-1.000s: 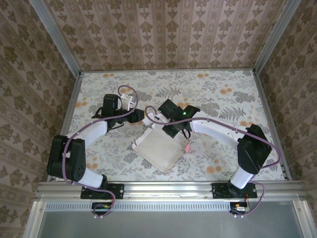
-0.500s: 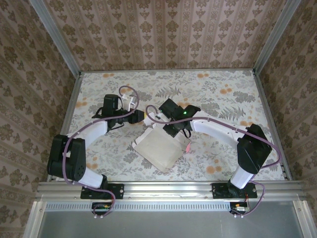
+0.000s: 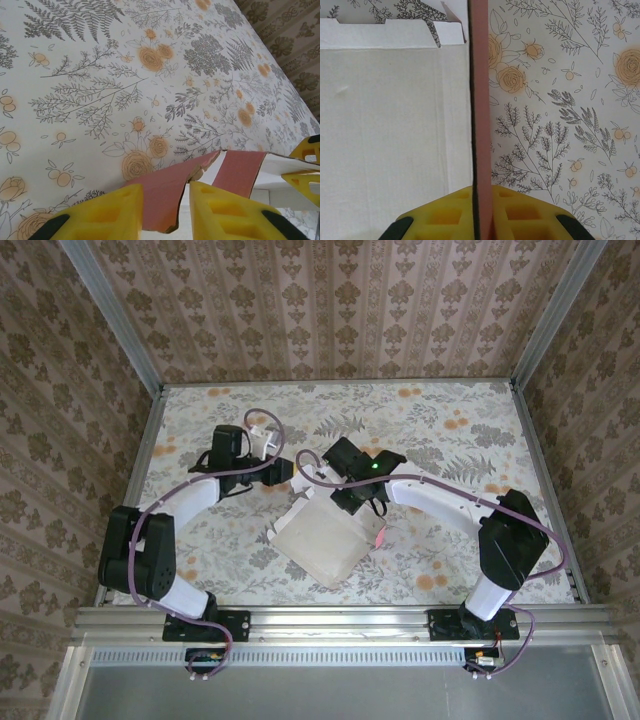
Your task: Fold the paper box
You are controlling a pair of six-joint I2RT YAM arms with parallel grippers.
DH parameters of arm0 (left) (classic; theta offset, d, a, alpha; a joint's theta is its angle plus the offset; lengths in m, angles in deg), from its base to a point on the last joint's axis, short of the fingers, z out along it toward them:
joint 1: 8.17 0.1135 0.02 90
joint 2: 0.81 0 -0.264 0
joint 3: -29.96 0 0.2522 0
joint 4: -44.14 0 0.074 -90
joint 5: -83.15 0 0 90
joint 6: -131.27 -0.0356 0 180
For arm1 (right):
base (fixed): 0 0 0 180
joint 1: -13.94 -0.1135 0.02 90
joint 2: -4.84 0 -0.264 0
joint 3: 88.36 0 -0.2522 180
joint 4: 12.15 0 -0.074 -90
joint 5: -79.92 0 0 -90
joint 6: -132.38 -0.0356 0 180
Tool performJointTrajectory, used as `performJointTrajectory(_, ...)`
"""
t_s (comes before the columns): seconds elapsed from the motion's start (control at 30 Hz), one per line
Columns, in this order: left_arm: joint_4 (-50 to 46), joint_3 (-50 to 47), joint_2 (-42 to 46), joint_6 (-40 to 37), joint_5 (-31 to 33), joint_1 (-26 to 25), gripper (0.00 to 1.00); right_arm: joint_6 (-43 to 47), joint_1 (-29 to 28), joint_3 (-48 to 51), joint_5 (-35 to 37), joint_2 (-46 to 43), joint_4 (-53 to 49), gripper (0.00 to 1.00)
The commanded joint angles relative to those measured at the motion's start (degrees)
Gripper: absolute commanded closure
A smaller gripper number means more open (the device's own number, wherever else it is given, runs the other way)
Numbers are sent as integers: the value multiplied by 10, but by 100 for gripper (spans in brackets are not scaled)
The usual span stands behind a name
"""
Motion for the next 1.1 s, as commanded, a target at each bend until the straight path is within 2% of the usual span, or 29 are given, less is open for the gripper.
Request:
performJointTrajectory(0.0, -30, 25, -9, -26, -11, -8, 76, -11, 4, 2, -7, 5, -10, 85)
performJointTrajectory(0.23, -63, 37, -11, -47, 8, -18, 81, -10, 8, 4, -11, 6, -8, 85)
performJointTrajectory(0.43, -76, 44, -9, -55, 21, -26, 86, -16, 18, -2, -33, 3, -6, 79)
performJointTrajectory(0.57, -88, 58, -11, -61, 28, -35, 89, -23, 19, -9, -58, -4, 1, 69)
performJointTrajectory(0.7, -99, 65, -10, -66, 34, -42, 91, -39, 25, -16, -84, -11, 17, 54)
performJointTrajectory(1.07, -103, 65, -9, -71, 43, -52, 91, -111, 81, -35, -260, -40, 114, 29)
